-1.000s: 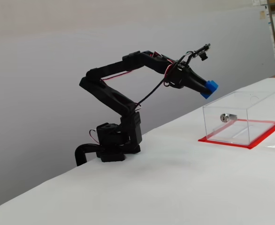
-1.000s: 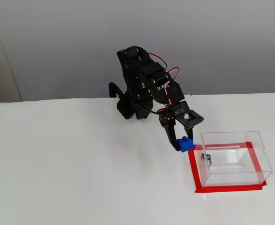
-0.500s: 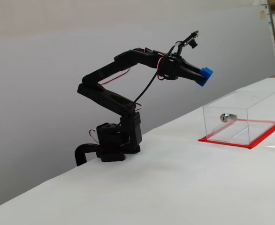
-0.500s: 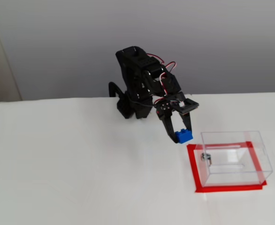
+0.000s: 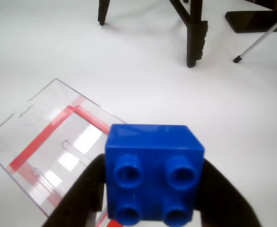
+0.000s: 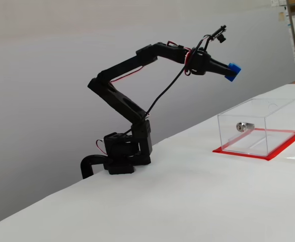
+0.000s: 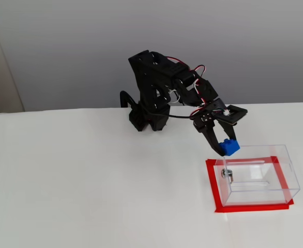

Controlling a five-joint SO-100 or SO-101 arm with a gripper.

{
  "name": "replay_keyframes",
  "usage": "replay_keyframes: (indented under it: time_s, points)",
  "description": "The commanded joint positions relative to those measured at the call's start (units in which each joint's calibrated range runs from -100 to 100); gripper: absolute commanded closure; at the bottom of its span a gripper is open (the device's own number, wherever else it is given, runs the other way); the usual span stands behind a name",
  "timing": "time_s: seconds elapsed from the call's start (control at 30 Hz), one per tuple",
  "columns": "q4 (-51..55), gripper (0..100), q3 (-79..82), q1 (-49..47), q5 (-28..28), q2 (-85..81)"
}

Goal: Pick the blue lego brick and place it into the transparent box

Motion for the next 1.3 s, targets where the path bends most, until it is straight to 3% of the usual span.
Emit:
replay_keyframes:
  time_s: [0.0,0.47,1.1,1.27]
  points:
    - [-1.1,98,-9.5,-3.4,0.3,6.0]
    - [-1.1,98,-26.5,-13.4,0.2,28.4]
    - [-1.1,97,-28.7,-15.8,0.2,31.6]
    - [-0.5,85,-28.3,-15.8,0.3,31.6]
